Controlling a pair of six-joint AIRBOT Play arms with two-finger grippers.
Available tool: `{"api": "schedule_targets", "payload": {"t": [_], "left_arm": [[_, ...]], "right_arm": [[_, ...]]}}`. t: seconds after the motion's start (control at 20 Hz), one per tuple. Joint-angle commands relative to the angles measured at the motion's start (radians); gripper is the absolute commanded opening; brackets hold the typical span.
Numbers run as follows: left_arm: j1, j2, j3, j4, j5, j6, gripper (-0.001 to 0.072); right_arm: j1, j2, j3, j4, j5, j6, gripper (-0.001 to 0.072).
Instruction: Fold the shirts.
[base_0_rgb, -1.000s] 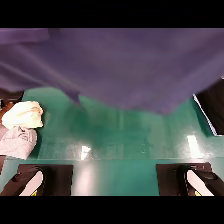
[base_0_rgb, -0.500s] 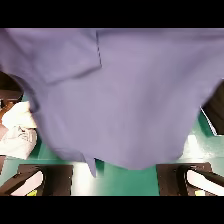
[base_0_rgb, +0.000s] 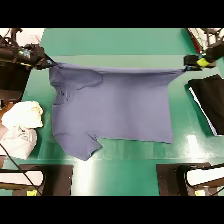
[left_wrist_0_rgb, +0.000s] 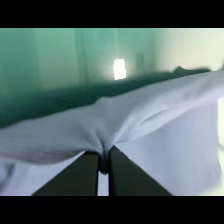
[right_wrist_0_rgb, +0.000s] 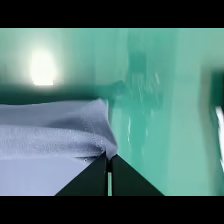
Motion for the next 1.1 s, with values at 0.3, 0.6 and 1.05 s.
{"api": "schedule_targets", "payload": {"t": [0.3,0.6,1.05], "left_arm": [[0.002,-0.1,-0.005,0.029,0.315,0.154,0.0033],[0.001,-0.1,-0.004,0.257,-0.022,0.154,0.0033],[0.001,-0.103,-0.102,0.399,-0.195,0.144,0.0033]], "right_arm": [[0.095,-0.089,-0.005,-0.007,-0.425,0.1,0.0014],[0.154,-0.088,-0.017,-0.064,-0.169,0.084,0.0014],[0.203,-0.088,-0.214,-0.107,-0.11,0.095,0.0016]]}}
